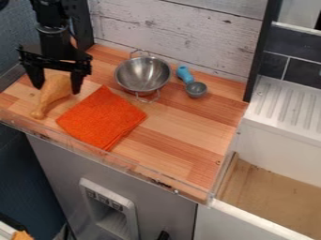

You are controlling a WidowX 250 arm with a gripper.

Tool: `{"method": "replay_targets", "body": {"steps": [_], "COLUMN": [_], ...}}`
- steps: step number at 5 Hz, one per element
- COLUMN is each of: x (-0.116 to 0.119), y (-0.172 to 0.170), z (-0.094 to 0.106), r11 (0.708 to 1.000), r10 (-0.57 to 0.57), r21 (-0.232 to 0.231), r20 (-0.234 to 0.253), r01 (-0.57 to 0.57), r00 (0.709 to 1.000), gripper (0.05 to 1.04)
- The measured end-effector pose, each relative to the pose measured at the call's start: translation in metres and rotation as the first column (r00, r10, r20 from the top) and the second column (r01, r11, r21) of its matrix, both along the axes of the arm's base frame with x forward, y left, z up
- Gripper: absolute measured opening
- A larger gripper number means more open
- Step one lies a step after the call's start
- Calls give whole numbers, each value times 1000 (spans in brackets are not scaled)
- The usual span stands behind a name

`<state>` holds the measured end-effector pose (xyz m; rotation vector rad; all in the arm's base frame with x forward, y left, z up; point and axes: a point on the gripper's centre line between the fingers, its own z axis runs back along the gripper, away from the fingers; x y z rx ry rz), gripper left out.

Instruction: Moved the object to the right side of the table.

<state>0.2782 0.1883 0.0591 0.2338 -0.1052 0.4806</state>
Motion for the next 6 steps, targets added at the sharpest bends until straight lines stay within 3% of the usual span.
{"method": "replay_targets", "body": {"steps": [1,2,4,6], "x": [-3,-7,-12,-2], "y": [15,22,22,30], "z": [-5,-13,-32,-51], "r11": [1000,1000,996,993], "r10": [10,-12,-59,-41], "r21": [17,5,-64,-114], "r20": [-7,-15,-61,-63], "r01": [-10,12,55,33], "r00": [1000,1000,996,997], "gripper": [999,999,999,945]}}
